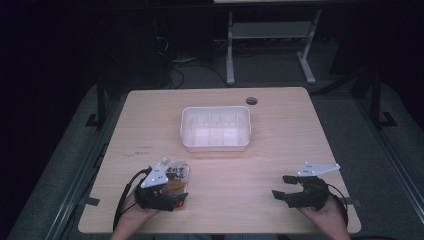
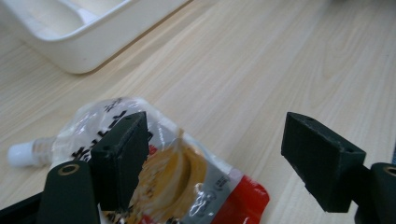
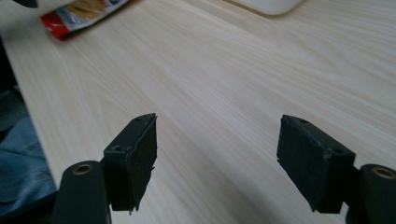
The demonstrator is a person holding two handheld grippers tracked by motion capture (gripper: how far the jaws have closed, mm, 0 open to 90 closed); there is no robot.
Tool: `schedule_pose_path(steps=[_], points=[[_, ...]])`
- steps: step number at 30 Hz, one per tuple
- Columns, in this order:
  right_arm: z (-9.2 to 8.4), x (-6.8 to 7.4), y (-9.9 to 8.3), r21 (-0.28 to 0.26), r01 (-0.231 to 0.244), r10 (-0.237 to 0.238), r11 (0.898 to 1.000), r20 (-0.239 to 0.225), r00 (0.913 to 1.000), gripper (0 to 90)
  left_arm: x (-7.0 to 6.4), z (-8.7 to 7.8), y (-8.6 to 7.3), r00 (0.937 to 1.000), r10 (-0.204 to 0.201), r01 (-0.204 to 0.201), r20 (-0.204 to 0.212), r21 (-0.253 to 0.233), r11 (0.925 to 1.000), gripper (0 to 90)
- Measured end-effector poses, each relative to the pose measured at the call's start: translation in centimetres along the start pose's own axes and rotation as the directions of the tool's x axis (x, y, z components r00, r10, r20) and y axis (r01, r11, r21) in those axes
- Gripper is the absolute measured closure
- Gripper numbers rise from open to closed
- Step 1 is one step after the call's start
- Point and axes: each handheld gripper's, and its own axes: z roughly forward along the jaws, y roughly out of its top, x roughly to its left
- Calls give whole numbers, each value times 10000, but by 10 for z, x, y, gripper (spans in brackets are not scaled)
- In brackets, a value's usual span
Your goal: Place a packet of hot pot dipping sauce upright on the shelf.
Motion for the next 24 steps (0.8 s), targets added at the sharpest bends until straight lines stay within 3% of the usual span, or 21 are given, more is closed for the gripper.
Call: schedule_pose_path(steps=[3,6,12,16,24], points=[[4,7,6,-81,49,-51,10000,-250,9997,281,3,-2,-3,9997,-191,191,-135,4,9998,230],[15,21,18,-137,459,-465,9989,-538,9975,276,5,-3,-4,9994,-215,217,-270,45,9998,236],[24,28,24,-107,644,-650,9979,-695,9955,266,7,-5,-8,9990,-287,292,-329,143,9995,243],[32,32,29,16,767,-763,9971,-859,9934,275,11,-6,-9,9992,-395,396,-47,193,9990,256],[46,39,41,300,1187,-1144,9925,-1185,9863,306,15,-10,-12,9993,-348,351,-123,240,9991,281]])
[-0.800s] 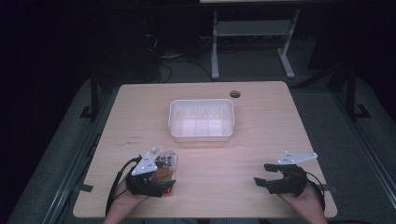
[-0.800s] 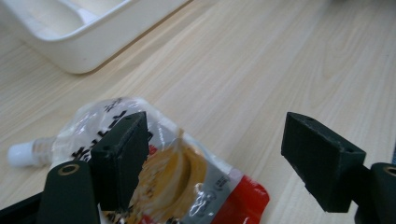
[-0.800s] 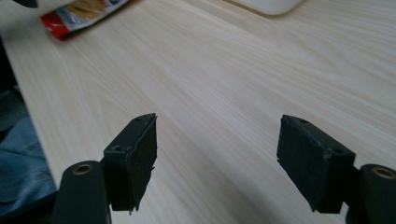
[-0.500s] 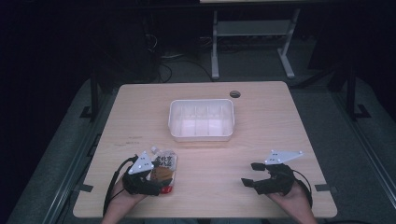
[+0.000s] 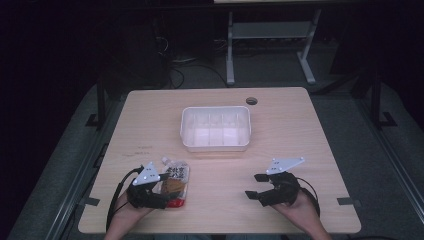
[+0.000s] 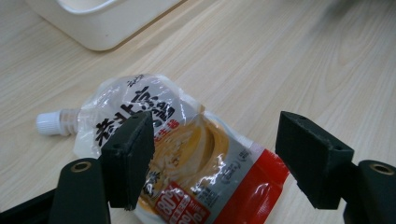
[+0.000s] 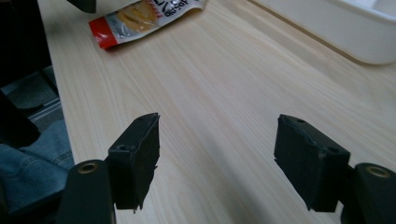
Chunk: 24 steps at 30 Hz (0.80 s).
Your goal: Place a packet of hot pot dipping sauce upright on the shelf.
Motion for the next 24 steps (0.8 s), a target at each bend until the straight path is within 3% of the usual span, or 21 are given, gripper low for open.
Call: schedule_pose_path(steps=[6,11,13,18,24], points=[[10,4,12,27,182,-181,9998,-244,9995,301,5,-4,-3,9998,-132,131,-169,-28,9999,299],[26,7,34,309,540,-529,9981,-369,9979,322,11,-7,-7,9993,-302,302,-236,-20,9995,338],[29,9,43,309,567,-554,9979,-419,9976,339,12,-8,-7,9992,-332,331,-239,-29,9994,401],[38,11,59,396,621,-600,9973,-535,9968,365,17,-10,-11,9980,-515,521,-377,141,9985,442],[62,19,79,757,609,-551,9953,-759,9956,404,22,-13,-13,9962,-803,805,-328,35,9967,486]])
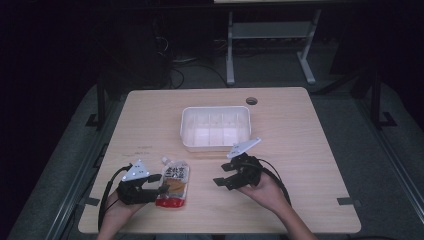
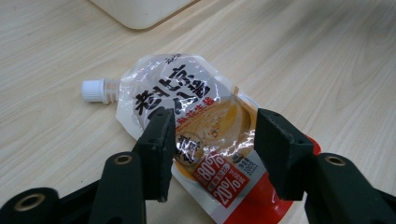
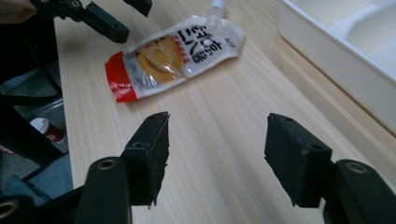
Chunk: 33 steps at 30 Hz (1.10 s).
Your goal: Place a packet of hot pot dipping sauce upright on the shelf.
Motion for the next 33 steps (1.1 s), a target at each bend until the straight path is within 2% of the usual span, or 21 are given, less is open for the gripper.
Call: schedule_pose_path(steps=[2,3,7,10,11,13,18,21,25,27,30,33], points=[[12,1,10,173,-21,24,9998,-169,9999,444,2,0,-1,10000,-63,63,5,56,10000,517],[12,1,10,173,-21,24,9998,-169,9999,444,2,0,-1,10000,-63,63,5,56,10000,530],[34,2,25,641,-151,181,9978,-463,9988,496,8,2,-1,9987,-486,484,169,150,9987,576],[43,2,32,783,-169,213,9968,-558,9982,505,9,3,-1,9989,-459,458,40,302,9985,594],[54,2,40,1031,-68,118,9946,-472,9988,504,9,4,-1,9991,-423,423,-28,364,9984,606],[57,2,43,1093,-62,111,9940,-441,9990,504,10,5,-1,9991,-424,427,-96,394,9983,613],[79,1,55,1515,-131,194,9884,-407,9990,499,10,9,1,9997,-261,263,-38,588,9979,659],[89,0,60,1678,-35,88,9858,-310,9995,526,9,12,2,9999,-146,143,43,750,9971,670],[104,-2,67,1926,-199,270,9811,-343,9990,563,8,15,2,10000,-91,90,8,1039,9945,690],[110,-3,70,1997,-214,278,9796,-293,9992,559,9,17,0,10000,-52,54,-17,1341,9910,687],[114,-3,73,2046,-283,343,9784,-260,9991,547,10,18,-1,9999,-105,97,53,1423,9898,684],[121,-5,75,2298,-216,212,9730,41,9998,541,10,19,-1,9999,-129,121,48,1472,9890,682]])
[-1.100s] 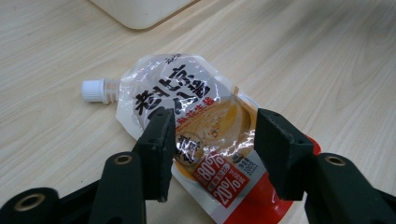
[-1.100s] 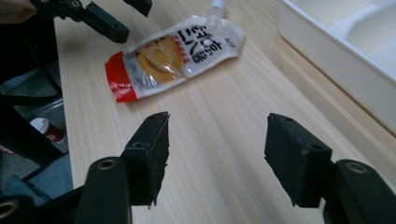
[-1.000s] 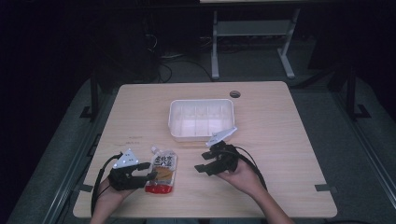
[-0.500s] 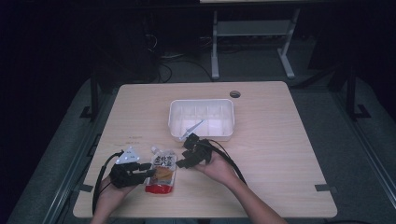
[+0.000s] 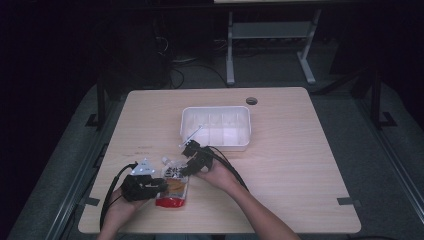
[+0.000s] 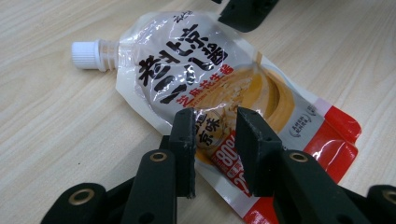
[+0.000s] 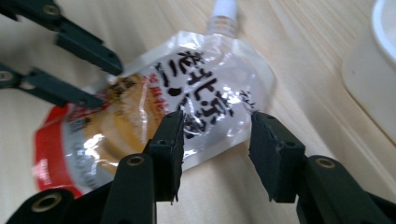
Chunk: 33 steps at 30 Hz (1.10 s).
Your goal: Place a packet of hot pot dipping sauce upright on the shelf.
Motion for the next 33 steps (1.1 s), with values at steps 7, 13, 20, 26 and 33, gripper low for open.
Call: schedule_pose_path(steps=[7,13,20,26,33], points=[[8,-8,4,151,-350,347,9993,188,9992,513,0,2,0,10000,80,-79,-39,105,9999,667],[17,-10,7,270,-522,512,9983,393,9979,517,0,2,0,10000,65,-64,-46,116,9999,663],[21,-7,10,241,-513,498,9984,574,9971,566,0,4,0,9999,110,-109,-36,147,9998,661],[22,-4,11,322,-526,501,9981,752,9959,610,1,5,0,9999,132,-132,-6,151,9998,660],[23,-1,13,393,-682,653,9969,715,9953,726,2,6,1,9999,128,-128,-18,120,9998,658]])
